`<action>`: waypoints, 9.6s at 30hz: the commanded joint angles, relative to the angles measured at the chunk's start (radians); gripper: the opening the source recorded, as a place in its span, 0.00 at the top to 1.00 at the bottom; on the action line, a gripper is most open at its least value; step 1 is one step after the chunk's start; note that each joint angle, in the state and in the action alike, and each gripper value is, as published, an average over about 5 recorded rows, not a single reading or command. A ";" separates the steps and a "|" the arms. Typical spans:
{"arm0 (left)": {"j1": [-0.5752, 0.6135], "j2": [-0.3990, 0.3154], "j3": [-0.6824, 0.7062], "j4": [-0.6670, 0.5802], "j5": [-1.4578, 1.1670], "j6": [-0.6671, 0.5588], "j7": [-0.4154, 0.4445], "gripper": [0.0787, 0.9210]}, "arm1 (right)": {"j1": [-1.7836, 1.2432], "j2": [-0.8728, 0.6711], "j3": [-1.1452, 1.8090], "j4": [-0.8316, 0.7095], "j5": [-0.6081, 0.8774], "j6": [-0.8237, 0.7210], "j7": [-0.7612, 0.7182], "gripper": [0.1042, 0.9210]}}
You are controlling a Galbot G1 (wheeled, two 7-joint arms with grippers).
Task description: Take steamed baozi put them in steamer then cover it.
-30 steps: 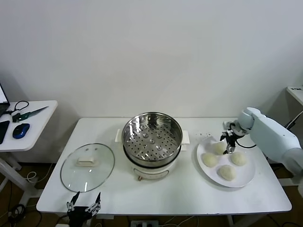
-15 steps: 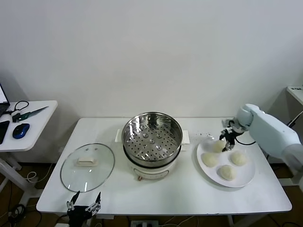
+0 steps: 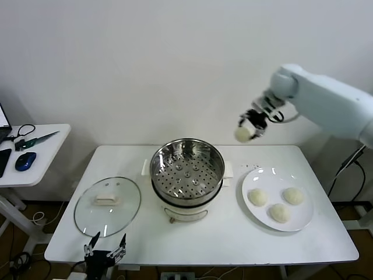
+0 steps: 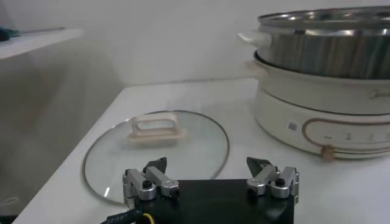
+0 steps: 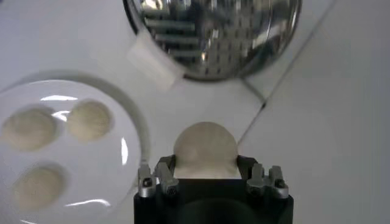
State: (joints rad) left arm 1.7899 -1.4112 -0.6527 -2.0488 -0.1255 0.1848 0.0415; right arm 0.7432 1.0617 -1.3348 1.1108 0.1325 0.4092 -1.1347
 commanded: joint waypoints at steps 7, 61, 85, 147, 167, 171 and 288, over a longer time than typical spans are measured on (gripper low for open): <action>-0.018 0.001 -0.013 -0.012 0.004 0.002 0.000 0.12 | -0.015 0.219 -0.044 0.145 -0.313 0.268 0.069 0.31; -0.044 -0.007 -0.023 -0.040 -0.001 0.043 0.000 0.12 | 0.336 -0.144 -0.521 0.142 0.482 -0.068 0.023 0.12; -0.070 -0.027 -0.031 -0.038 0.001 0.050 0.001 0.12 | -0.223 -0.449 -0.302 0.247 0.371 -0.699 0.318 0.12; -0.078 -0.021 -0.017 -0.049 0.014 0.052 -0.002 0.12 | 0.365 0.146 -0.342 0.350 0.946 -0.787 0.331 0.33; -0.083 -0.037 -0.029 -0.056 0.017 0.059 -0.001 0.12 | -0.048 0.406 -0.315 0.062 0.757 -0.809 0.414 0.33; -0.083 -0.038 -0.029 -0.049 0.016 0.057 -0.002 0.12 | -0.081 0.426 -0.312 0.035 0.737 -0.813 0.421 0.33; -0.073 -0.050 -0.037 -0.055 0.049 0.075 -0.004 0.12 | 0.350 -0.170 -0.393 0.132 0.146 -0.161 0.059 0.32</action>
State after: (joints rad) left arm 1.7187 -1.4588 -0.6902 -2.1038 -0.0769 0.2588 0.0376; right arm 0.6909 0.7080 -1.5783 1.2920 0.2755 -0.0471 -0.9695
